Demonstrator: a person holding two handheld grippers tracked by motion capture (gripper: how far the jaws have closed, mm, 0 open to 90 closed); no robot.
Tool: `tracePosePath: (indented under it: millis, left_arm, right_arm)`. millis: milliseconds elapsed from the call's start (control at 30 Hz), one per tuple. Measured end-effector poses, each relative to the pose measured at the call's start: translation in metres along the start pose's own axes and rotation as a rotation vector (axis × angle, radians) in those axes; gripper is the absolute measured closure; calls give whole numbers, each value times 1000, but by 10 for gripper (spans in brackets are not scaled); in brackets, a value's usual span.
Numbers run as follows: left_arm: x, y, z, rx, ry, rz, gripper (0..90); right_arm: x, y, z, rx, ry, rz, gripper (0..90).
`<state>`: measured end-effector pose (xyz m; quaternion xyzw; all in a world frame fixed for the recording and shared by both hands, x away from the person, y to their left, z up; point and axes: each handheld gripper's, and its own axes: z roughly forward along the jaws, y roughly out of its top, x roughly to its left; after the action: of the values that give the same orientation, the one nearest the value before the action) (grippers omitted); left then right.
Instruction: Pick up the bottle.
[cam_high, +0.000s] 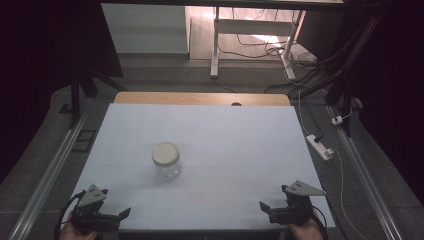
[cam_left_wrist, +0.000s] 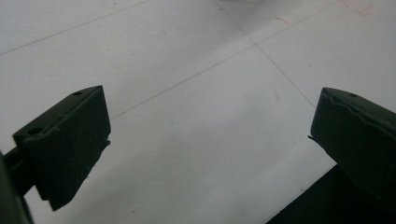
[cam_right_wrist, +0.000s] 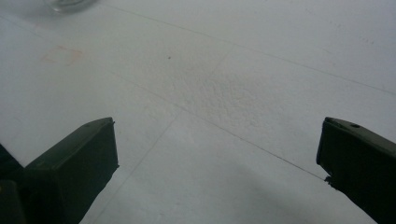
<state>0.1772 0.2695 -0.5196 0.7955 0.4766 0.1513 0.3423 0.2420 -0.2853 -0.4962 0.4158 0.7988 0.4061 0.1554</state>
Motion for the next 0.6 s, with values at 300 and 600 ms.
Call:
tracePosePath:
  millis: [300, 600]
  left_arm:
    - [-2, 1, 2, 9, -36, 3, 0]
    - [-1, 2, 4, 14, -59, 8, 0]
  right_arm:
    - [2, 1, 3, 34, 22, -27, 0]
    - [2, 1, 4, 40, 33, -28, 0]
